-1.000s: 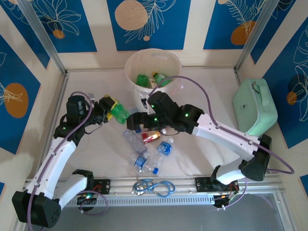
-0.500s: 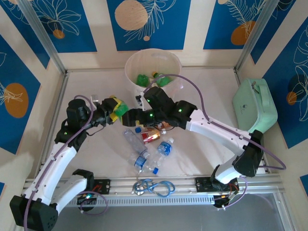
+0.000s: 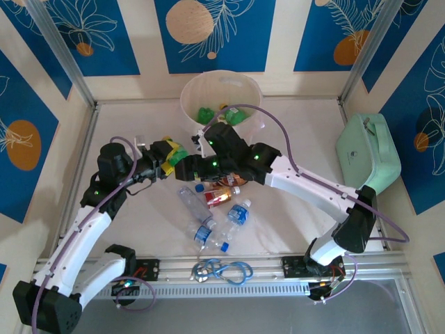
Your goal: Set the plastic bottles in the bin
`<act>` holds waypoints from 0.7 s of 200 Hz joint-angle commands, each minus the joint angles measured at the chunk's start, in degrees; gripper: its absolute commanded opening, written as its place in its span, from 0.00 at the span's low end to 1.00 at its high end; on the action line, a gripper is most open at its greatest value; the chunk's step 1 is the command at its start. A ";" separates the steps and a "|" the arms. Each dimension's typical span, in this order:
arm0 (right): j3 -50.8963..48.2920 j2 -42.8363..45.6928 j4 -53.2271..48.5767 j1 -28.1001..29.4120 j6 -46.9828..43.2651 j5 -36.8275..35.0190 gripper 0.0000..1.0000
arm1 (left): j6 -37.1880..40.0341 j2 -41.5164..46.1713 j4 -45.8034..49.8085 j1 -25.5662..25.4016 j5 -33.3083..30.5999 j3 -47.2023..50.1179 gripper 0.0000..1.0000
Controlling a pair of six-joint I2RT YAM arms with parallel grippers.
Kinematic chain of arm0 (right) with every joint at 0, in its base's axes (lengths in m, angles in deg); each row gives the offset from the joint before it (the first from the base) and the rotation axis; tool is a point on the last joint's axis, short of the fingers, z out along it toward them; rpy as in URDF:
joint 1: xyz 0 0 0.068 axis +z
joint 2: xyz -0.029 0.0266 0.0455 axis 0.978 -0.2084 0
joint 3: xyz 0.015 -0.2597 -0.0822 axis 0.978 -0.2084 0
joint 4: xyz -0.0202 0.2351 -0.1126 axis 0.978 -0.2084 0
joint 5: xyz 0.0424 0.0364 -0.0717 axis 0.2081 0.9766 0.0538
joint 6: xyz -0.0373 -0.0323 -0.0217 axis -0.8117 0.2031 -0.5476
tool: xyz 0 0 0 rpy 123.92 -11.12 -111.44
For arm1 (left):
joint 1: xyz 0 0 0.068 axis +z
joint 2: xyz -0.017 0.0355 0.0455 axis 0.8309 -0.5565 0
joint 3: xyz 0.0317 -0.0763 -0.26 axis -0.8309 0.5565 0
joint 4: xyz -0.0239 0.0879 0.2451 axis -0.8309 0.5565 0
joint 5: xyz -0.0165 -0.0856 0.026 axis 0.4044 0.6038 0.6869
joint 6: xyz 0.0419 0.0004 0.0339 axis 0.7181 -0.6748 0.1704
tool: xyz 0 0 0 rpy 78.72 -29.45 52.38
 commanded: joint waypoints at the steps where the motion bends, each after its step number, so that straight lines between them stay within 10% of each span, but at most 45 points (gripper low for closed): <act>1: 1.23 0.55 -0.71 0.50 -0.64 -0.17 0.64 | -0.12 0.22 -2.53 -0.43 1.22 -0.09 0.44; 59: -1.05 3.09 -0.52 -0.55 -0.19 -1.44 0.54 | 1.05 0.47 -1.48 -0.40 1.51 0.60 0.52; 101: -2.31 4.76 -0.67 -0.73 -0.59 -1.31 0.52 | 6.67 -0.17 1.48 1.22 2.84 -2.05 0.99; 140: -5.19 7.66 -1.76 -0.59 -1.42 -1.80 0.51 | 24.67 -5.10 16.81 6.33 6.34 -13.25 0.93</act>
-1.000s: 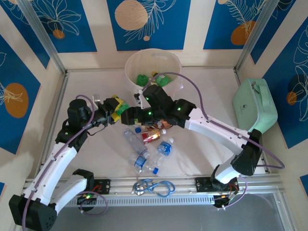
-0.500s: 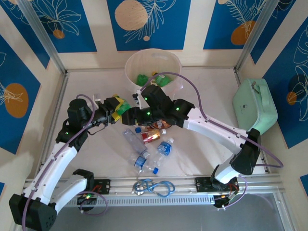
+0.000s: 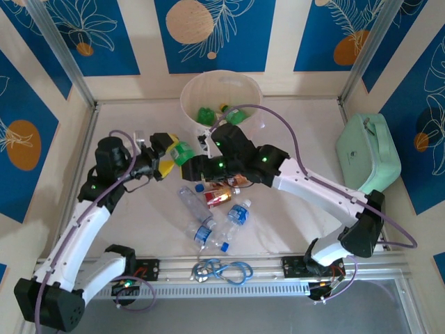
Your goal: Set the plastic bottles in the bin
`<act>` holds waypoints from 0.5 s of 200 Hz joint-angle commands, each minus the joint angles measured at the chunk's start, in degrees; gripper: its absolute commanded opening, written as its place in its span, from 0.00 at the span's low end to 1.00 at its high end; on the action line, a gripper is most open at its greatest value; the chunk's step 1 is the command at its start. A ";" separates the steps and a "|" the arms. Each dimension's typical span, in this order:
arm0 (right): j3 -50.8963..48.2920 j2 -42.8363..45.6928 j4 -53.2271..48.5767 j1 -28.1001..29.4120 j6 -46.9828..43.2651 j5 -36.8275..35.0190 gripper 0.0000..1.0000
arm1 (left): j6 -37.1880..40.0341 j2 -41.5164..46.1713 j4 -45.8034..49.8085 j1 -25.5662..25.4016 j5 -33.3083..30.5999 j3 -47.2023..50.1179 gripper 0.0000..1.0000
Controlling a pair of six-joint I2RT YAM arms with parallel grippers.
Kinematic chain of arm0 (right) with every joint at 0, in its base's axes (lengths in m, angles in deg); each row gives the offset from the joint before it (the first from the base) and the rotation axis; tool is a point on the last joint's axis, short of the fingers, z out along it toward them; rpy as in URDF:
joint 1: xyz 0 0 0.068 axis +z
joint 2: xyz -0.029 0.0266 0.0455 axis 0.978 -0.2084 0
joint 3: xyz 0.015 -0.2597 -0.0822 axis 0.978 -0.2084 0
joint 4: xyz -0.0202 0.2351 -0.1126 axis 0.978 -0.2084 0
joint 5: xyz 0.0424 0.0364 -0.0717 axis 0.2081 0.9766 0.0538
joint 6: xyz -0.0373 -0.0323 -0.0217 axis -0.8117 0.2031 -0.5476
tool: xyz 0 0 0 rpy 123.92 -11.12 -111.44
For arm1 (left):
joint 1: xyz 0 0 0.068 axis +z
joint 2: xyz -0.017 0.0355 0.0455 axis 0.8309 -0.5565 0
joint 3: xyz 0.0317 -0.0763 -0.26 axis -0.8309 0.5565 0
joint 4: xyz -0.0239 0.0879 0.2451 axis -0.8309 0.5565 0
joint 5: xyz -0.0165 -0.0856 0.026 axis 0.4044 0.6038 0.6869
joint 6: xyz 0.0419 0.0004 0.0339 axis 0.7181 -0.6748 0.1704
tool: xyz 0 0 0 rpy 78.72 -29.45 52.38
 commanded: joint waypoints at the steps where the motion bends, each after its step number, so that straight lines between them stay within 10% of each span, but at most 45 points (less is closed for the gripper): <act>1: -2.36 3.65 -1.21 -0.08 -1.31 -0.29 0.51 | 14.11 -1.93 10.05 2.67 3.02 -7.30 0.92; 100: -6.20 6.90 0.68 0.72 -4.47 5.85 0.51 | 15.37 -4.43 8.99 3.65 8.90 -4.50 0.61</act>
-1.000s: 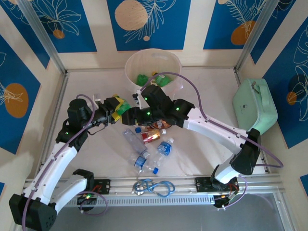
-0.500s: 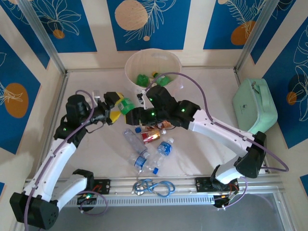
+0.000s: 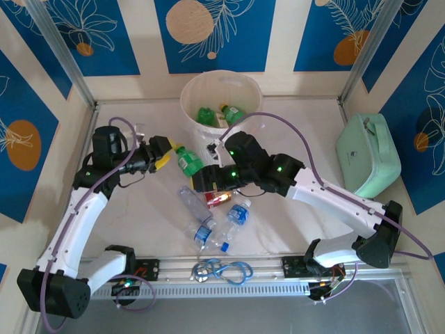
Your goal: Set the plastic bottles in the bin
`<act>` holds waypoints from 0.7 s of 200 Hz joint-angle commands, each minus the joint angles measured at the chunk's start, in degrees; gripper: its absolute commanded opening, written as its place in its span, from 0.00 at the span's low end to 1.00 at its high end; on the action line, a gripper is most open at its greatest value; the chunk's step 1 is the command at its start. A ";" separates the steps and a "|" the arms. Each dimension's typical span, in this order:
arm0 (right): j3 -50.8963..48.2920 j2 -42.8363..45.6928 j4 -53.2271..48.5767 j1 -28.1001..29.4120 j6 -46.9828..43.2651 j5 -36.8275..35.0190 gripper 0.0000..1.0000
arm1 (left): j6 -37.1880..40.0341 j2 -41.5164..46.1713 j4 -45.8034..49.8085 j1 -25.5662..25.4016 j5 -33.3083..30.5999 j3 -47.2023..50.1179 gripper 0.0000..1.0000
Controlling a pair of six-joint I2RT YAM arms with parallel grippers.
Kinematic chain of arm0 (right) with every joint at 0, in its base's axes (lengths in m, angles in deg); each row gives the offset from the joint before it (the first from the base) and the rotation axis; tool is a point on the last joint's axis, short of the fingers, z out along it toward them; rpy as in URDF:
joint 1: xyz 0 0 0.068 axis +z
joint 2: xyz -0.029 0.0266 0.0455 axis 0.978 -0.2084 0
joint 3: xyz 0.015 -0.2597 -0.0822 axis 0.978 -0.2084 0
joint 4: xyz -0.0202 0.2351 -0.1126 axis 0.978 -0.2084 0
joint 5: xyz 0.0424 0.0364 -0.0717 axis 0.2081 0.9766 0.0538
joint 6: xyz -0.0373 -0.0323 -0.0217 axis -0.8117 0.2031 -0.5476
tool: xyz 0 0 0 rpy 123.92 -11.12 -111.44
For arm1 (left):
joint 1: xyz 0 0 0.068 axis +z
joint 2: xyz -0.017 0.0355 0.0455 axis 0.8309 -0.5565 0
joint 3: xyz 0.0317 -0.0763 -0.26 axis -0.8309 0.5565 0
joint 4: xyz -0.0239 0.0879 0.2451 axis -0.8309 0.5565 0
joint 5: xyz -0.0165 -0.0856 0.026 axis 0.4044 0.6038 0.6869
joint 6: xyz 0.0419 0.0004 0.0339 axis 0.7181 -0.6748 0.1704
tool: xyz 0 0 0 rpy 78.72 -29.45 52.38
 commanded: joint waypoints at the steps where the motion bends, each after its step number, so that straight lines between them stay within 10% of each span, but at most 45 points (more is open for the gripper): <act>1: 1.25 -0.59 0.59 0.71 -2.16 2.73 0.51 | -1.55 0.54 -2.72 0.32 3.71 1.71 0.61; 140: 3.66 -2.70 -0.59 3.21 -3.48 1.65 0.52 | -6.94 1.50 -7.17 0.38 2.39 3.83 0.25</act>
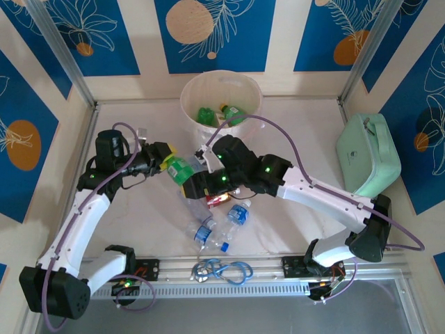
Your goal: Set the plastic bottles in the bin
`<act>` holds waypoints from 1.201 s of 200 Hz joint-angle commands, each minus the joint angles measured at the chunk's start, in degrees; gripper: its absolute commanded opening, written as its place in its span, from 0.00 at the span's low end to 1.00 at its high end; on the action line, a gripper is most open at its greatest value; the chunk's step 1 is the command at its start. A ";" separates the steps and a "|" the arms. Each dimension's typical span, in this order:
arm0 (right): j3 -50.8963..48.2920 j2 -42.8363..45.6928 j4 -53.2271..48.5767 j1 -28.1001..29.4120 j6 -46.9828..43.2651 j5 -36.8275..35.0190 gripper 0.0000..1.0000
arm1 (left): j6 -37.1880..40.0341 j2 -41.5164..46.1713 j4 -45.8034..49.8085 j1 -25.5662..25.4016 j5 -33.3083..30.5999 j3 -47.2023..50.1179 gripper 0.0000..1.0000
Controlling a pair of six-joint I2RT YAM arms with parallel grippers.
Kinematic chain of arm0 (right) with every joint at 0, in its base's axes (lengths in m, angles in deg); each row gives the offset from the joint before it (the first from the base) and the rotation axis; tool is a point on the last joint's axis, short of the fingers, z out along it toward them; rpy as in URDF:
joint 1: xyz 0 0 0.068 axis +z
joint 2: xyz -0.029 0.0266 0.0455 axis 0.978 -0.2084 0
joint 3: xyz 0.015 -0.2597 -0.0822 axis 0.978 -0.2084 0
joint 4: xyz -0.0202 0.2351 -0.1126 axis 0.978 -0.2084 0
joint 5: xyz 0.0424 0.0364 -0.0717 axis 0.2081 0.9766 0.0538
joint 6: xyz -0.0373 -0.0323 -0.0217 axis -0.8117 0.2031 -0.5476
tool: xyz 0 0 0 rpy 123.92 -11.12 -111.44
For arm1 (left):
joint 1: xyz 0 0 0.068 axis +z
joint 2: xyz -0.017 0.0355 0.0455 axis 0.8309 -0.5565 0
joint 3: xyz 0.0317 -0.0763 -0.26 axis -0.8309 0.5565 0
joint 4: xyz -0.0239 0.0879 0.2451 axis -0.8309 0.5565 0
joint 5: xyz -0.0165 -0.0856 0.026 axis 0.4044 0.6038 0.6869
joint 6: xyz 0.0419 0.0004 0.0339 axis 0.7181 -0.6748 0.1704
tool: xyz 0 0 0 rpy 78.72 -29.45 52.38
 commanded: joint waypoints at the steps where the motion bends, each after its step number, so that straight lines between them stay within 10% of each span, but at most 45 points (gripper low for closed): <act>1: 0.97 1.56 -0.35 0.18 -0.48 0.13 0.52 | 0.70 1.13 -1.96 0.35 -0.08 -0.09 0.25; 62: 0.85 6.92 -8.35 -0.51 0.06 -9.80 0.88 | -2.35 0.91 -5.14 0.40 -2.26 -0.77 0.18; 147: -17.36 35.67 -20.59 -15.27 13.09 -24.82 0.95 | -6.08 -1.99 -8.88 0.46 -5.86 -6.88 0.17; 191: -29.89 40.30 -21.66 -30.17 19.41 -14.19 0.94 | -7.13 -8.22 -10.35 0.40 -7.67 -16.50 0.17; 240: -32.32 38.26 -21.25 -31.98 19.57 -12.18 0.93 | -9.72 -20.64 -12.01 -0.14 -10.22 -30.79 0.17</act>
